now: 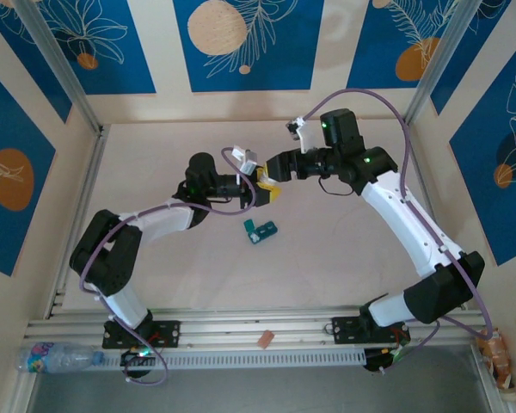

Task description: Sort the pills into containers

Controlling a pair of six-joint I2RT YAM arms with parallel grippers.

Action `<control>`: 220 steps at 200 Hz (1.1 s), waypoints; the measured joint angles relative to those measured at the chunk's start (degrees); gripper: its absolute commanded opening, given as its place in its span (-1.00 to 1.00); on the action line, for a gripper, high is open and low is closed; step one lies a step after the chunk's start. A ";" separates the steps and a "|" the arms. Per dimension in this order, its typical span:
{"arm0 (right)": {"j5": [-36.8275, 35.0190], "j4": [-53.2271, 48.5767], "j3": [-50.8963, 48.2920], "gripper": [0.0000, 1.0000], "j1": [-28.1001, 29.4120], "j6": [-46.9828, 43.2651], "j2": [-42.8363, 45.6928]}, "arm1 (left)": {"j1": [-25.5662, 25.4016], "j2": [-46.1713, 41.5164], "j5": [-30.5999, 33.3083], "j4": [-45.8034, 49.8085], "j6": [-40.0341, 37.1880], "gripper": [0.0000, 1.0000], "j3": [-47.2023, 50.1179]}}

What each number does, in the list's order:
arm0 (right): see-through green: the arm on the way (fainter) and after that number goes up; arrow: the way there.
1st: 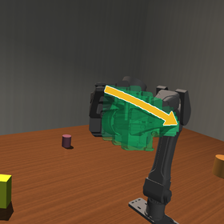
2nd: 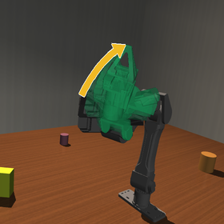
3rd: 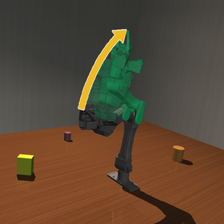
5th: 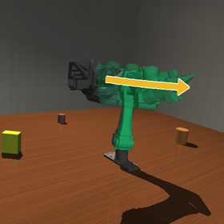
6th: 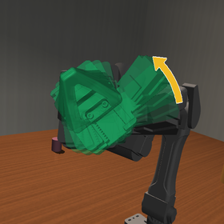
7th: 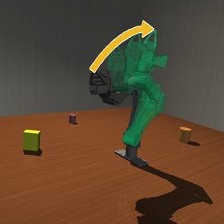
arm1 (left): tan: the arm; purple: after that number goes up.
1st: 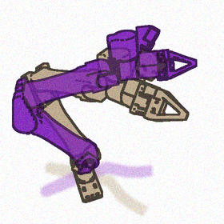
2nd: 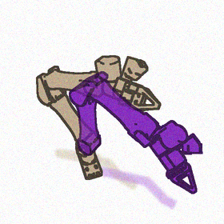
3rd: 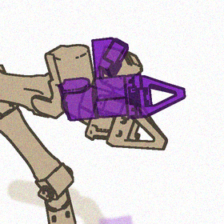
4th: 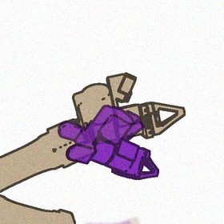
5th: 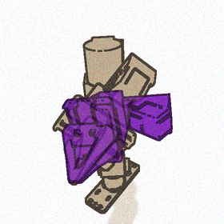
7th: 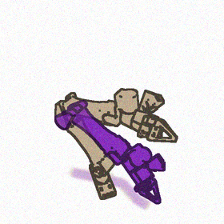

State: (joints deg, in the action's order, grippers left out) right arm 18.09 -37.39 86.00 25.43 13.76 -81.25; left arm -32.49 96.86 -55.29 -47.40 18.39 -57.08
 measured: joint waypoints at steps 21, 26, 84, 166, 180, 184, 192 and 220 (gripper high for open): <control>-0.02 0.04 0.04 0.24 0.07 -0.26 0.00 | 0.00 0.02 -0.24 -0.17 0.44 -1.00 0.00; -0.02 0.02 0.04 0.23 0.07 -0.20 0.00 | 0.00 0.02 -0.26 -0.20 0.61 -1.00 0.00; -0.04 0.02 0.02 0.13 0.98 -0.15 -0.02 | 0.00 0.11 -0.44 -0.24 0.83 -1.00 -0.57; -3.08 3.93 -3.41 -0.54 2.10 3.65 1.07 | 0.11 0.74 -1.29 0.09 1.27 -1.00 -0.63; -6.54 5.27 -4.87 -0.60 3.50 6.84 2.29 | 0.11 0.79 -1.70 0.44 1.27 -1.00 -0.61; -8.35 5.68 -5.31 -0.59 4.26 8.17 2.80 | 0.11 0.79 -1.75 0.50 1.25 -1.00 -0.57; -11.47 6.56 -6.21 -0.60 5.64 10.08 3.65 | 0.11 0.79 -2.01 0.55 1.07 -1.00 -0.52; -22.40 8.26 -8.90 -0.59 10.47 15.34 6.14 | 0.13 0.76 -2.82 1.31 -0.33 -1.00 -0.28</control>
State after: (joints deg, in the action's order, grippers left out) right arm -4.32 -29.12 77.10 35.90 29.10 -75.11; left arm -32.36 97.62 -58.11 -46.09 18.06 -57.36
